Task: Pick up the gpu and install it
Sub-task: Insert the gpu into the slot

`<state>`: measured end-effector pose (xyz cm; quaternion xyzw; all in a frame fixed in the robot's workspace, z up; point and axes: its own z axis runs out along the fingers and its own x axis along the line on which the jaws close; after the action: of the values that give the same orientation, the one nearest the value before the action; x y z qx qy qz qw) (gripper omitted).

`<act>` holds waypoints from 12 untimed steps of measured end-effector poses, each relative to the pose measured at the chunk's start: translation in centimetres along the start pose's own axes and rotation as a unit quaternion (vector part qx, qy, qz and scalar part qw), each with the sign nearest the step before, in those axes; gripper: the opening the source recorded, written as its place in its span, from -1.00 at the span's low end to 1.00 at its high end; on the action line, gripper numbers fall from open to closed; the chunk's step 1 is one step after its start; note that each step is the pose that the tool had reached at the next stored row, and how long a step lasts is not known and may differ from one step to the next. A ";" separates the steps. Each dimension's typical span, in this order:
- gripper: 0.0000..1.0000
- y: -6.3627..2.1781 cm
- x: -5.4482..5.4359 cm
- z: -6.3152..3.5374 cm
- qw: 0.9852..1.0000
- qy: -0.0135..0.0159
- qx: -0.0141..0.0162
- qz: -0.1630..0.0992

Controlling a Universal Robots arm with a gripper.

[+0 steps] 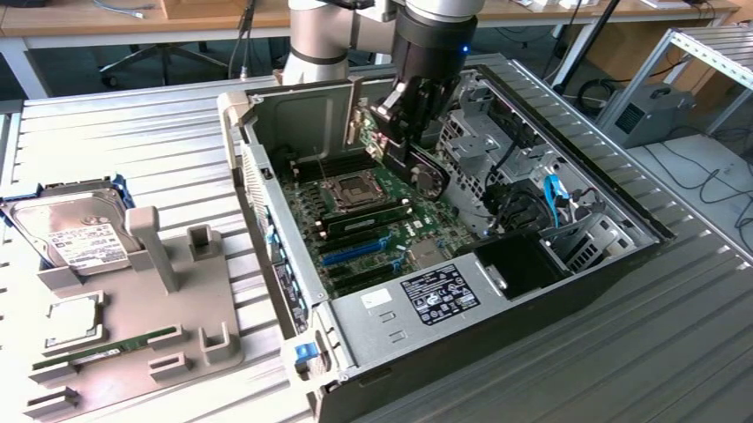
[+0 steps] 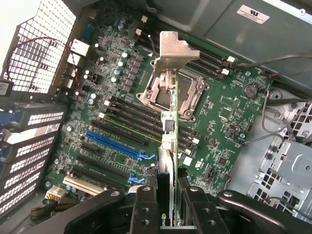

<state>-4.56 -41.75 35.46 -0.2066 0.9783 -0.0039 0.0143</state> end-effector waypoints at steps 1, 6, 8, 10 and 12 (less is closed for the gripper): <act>-0.48 0.00 0.0 0.00 1.000 0.000 0.000 -0.002; -0.48 0.00 0.0 0.00 1.000 0.000 0.000 -0.012; -0.48 0.00 0.0 0.00 1.000 0.000 0.000 -0.017; -0.48 0.00 0.0 0.00 1.000 0.000 -0.001 -0.021; -0.48 0.00 0.0 0.00 1.000 0.000 -0.001 -0.025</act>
<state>-4.56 -41.75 35.46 -0.2313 0.9728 -0.0036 0.0144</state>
